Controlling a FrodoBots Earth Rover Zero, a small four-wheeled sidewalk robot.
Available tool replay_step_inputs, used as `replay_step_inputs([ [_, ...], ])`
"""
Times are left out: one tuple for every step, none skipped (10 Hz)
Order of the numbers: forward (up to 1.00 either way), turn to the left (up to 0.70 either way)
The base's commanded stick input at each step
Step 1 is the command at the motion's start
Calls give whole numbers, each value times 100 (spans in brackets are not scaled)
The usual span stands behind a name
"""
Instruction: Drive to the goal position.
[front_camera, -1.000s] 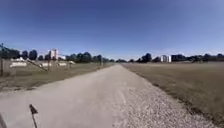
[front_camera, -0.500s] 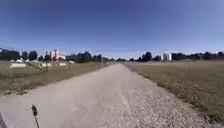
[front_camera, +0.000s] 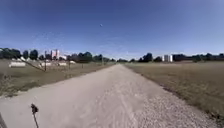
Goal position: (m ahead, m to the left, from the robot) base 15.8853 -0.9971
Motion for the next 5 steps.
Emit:
replay_step_inputs([
  [69, -15],
  [69, -32],
  [69, -7],
  [69, 0],
  [69, -10],
])
